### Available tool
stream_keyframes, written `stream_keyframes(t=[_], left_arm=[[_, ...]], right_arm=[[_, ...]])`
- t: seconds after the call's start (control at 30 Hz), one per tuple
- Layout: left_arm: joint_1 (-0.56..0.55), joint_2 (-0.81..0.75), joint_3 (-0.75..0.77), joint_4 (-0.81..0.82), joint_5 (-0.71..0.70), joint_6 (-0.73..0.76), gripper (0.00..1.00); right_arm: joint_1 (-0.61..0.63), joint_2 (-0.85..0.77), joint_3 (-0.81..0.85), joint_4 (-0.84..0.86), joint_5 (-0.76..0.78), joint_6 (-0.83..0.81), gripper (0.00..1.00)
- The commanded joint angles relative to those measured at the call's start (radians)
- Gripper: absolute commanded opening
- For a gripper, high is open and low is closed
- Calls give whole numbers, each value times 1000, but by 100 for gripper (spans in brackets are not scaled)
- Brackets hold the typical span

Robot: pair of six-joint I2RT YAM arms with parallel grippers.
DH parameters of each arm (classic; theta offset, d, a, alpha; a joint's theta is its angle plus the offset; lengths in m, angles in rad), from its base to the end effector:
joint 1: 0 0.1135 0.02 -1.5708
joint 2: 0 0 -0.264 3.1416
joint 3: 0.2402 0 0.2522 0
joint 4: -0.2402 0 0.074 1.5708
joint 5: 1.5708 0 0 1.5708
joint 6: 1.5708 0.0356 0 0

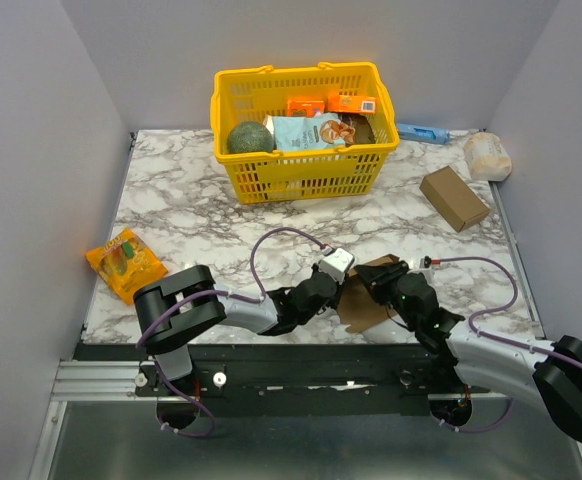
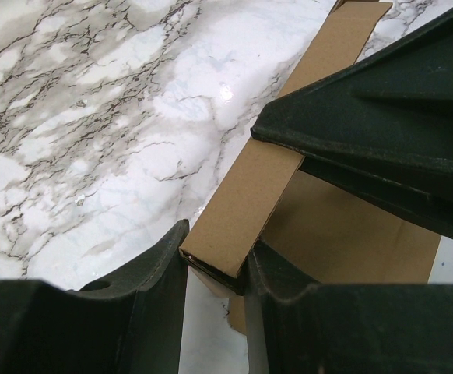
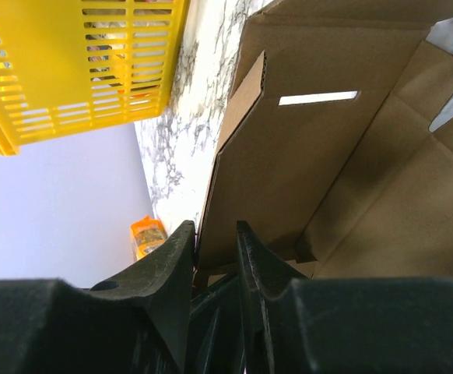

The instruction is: Fold the paper box

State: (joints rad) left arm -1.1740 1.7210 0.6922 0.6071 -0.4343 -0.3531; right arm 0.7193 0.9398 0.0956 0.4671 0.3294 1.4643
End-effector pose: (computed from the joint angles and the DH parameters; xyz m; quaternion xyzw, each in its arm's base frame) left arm 0.1430 -0.3025 0.1521 0.2197 0.7984 -0.2363 0.5084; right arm 0.1369 0.1046 0.1438 0.3828 0.7264 0.4295 0.3759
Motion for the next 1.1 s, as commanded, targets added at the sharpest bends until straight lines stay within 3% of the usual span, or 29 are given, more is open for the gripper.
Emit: stream_keyframes(t=[0.0, 0.27, 0.53, 0.73, 0.9, 1.07], left_arm=[[7, 22, 18, -12, -49, -14, 35], [5, 19, 12, 5, -26, 2, 35], [-4, 15, 3, 33, 8, 28, 41], [-10, -4, -23, 83, 52, 62, 60], [-12, -55, -80, 144, 112, 86, 82], [-10, -194, -190, 206, 161, 106, 91]], right_arm=[[12, -19, -36, -97, 13, -30, 35], [12, 10, -36, -62, 31, -35, 32], [12, 69, -36, -33, 49, -36, 14], [12, 93, -36, -16, 54, -42, 0], [12, 91, -48, -18, 56, -30, 1], [12, 67, -48, -34, 62, -32, 0]])
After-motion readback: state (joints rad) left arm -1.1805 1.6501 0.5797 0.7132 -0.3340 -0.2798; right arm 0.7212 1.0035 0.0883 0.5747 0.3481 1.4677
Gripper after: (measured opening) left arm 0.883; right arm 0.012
